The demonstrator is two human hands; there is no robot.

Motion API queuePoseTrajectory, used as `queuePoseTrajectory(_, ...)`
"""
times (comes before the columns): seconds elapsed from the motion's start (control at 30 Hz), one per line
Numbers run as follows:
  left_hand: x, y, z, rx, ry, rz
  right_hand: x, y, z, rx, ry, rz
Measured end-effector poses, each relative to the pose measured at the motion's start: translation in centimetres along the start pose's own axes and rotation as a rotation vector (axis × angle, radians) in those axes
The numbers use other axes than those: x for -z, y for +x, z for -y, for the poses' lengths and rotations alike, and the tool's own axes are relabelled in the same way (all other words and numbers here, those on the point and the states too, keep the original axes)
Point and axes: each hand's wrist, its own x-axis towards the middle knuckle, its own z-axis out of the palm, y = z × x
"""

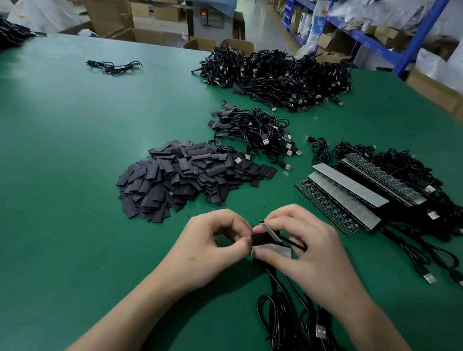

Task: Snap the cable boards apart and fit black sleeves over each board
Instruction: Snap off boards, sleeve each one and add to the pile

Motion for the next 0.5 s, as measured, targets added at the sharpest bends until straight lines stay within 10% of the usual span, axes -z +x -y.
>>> queuePoseTrajectory(0.5, -0.04, 0.16, 0.15, 0.047, -0.084, 0.027, -0.13, -0.17, 0.39, 0.171, -0.185, -0.066)
